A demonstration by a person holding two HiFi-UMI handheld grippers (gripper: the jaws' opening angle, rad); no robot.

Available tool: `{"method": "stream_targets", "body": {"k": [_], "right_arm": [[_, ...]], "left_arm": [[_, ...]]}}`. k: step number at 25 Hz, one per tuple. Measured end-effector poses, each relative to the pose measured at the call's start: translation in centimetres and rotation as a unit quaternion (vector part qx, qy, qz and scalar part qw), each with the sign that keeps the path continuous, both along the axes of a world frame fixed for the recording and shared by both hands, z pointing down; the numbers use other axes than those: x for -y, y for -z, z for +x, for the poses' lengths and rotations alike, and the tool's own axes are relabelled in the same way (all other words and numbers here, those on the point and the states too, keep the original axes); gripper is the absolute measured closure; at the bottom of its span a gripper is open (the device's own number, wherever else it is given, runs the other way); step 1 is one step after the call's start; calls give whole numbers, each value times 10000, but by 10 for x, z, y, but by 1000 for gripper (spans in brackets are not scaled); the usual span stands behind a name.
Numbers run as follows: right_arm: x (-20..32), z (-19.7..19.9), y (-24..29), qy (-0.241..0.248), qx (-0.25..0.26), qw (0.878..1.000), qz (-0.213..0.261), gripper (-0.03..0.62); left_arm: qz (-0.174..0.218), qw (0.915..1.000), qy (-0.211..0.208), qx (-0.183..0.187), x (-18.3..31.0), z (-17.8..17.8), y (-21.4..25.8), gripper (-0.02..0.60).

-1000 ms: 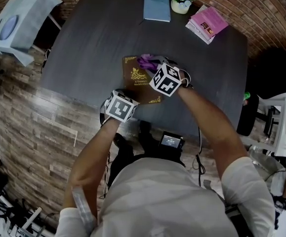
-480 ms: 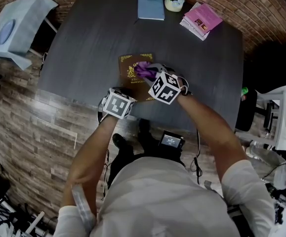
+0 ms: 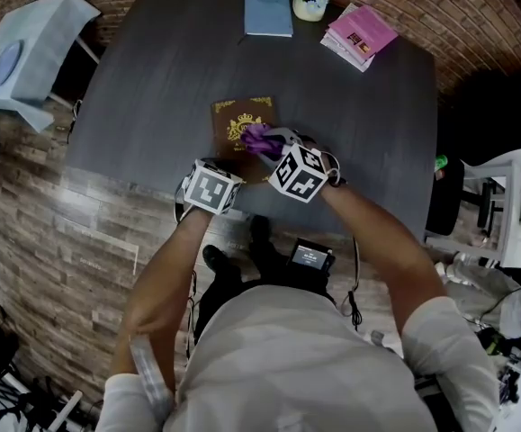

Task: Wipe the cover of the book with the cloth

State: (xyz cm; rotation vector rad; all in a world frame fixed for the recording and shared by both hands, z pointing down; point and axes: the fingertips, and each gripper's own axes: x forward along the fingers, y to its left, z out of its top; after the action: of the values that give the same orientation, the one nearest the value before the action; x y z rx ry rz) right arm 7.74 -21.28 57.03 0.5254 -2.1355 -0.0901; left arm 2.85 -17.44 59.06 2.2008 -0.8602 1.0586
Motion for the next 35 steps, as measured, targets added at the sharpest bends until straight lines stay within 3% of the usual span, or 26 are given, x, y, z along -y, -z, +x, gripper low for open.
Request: {"method": "stream_targets", "body": {"k": [26, 32, 35], "right_arm": [[-80, 3, 2, 256, 192, 9990, -302, 477], [-103, 1, 7, 472, 112, 9969, -620, 477], [-118, -5, 13, 714, 137, 9942, -792, 477]], "left_arm": [[128, 9998, -149, -101, 0, 1, 3, 574], [224, 9983, -185, -508, -2, 0, 3, 572], [351, 9977, -304, -491, -4, -1, 4, 574]]}}
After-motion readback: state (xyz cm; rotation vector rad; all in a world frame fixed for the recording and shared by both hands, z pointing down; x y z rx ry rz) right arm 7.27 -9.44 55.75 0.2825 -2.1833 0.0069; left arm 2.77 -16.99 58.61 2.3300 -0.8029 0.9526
